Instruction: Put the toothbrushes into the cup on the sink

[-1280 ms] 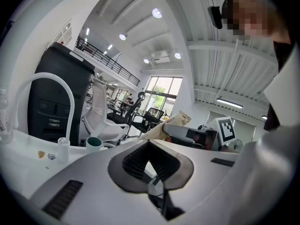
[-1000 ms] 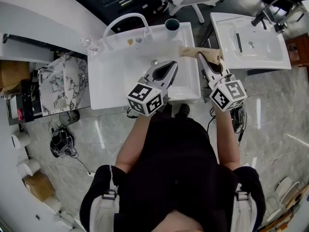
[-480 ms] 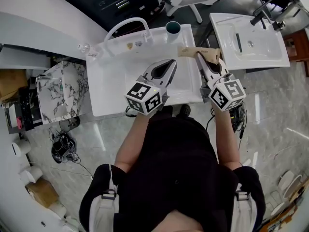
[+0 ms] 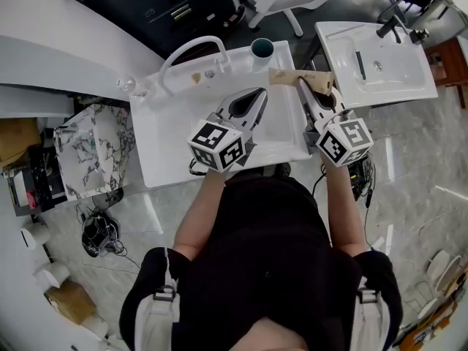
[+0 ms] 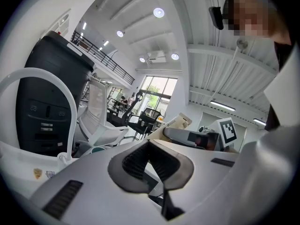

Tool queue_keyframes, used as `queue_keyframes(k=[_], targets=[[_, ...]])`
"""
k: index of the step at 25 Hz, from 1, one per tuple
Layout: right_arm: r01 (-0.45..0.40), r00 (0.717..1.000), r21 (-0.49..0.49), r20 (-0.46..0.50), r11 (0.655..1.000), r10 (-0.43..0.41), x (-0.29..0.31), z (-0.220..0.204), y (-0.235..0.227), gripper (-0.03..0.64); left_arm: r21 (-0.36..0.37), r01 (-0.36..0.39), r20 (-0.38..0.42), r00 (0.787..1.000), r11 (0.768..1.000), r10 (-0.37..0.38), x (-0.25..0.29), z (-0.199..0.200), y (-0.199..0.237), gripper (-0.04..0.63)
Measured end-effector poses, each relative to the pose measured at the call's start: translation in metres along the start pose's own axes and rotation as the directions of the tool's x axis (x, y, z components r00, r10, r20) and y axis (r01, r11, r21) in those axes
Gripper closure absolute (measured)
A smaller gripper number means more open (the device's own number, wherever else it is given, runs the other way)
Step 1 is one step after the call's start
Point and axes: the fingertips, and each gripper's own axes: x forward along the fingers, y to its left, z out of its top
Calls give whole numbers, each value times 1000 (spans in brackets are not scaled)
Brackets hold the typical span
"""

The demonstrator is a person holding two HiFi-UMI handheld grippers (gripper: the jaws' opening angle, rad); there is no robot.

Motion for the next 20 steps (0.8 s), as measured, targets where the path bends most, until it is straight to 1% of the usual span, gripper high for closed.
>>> queue_keyframes(k=[20], targets=[[66, 998, -5, -19, 998, -66, 33, -1, -15, 548, -22, 43, -28, 999, 999, -43, 10, 6, 34, 587]])
